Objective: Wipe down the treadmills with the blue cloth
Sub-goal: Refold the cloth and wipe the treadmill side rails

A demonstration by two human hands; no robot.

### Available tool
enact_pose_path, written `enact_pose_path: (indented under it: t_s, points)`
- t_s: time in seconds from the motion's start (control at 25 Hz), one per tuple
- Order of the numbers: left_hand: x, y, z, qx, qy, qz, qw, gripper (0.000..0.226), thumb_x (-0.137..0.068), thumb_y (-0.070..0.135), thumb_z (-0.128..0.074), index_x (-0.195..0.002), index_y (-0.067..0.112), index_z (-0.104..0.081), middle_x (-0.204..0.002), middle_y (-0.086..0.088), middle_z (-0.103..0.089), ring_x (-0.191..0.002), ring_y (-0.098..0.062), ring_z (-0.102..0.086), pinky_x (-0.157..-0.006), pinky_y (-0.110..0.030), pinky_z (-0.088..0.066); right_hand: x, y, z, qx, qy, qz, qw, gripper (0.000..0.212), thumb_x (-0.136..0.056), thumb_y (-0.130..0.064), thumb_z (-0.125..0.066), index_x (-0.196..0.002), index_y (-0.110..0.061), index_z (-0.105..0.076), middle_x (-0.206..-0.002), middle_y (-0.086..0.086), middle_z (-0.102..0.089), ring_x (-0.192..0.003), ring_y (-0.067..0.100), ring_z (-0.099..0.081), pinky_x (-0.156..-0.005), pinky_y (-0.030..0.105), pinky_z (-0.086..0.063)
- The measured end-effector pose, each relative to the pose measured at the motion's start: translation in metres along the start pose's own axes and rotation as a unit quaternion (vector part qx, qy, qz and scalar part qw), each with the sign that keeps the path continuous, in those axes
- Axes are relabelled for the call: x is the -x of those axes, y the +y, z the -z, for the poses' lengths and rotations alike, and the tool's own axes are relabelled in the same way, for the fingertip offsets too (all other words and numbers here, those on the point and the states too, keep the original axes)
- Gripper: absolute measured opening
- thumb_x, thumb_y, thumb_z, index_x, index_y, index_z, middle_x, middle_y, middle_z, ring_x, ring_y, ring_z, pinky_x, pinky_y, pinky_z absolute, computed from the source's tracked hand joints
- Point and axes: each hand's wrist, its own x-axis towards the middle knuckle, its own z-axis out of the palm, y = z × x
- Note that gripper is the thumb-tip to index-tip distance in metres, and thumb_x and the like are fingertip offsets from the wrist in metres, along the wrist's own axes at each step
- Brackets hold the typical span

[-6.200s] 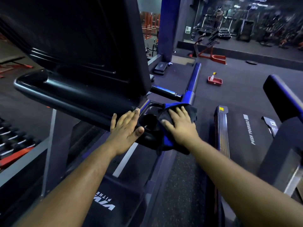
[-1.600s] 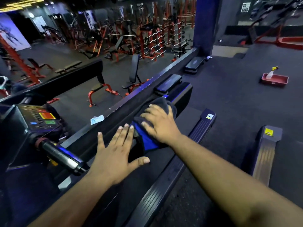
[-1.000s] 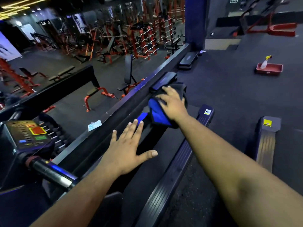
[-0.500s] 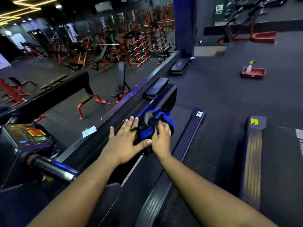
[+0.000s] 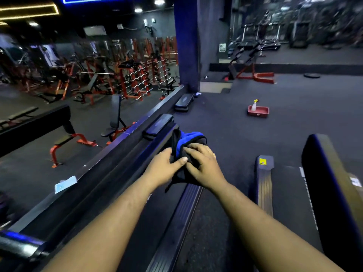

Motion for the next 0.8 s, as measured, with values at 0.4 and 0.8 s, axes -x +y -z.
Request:
enact_pose_path:
  t_s: [0.4, 0.8]
  points:
    - [-0.155, 0.067, -0.073, 0.06, -0.114, -0.01, 0.992, 0.015, -0.084, 0.036, -0.063, -0.084, 0.021, -0.065, -0.076, 0.007, -0.064, -0.074, -0.01, -0.058, -0.074, -0.034, -0.045, -0.067, 0.147, 0.074, -0.025, -0.032, -0.242, 0.97, 0.062, -0.085, -0.034, -0.061, -0.143, -0.043, -0.042, -0.144, -0.011, -0.049, -0.134, 0.015, -0.038, -0.108, 0.042, -0.038]
    - [-0.306, 0.085, -0.054, -0.12, -0.126, -0.137, 0.975, 0.013, -0.089, 0.014, -0.061, -0.095, 0.018, -0.071, -0.093, -0.002, -0.073, -0.087, -0.018, -0.066, -0.068, -0.024, -0.044, -0.108, 0.215, 0.111, 0.104, -0.121, -0.352, 0.922, 0.02, -0.087, -0.028, -0.058, -0.076, -0.012, -0.053, -0.074, 0.0, -0.058, -0.075, 0.018, -0.054, -0.071, 0.035, -0.045]
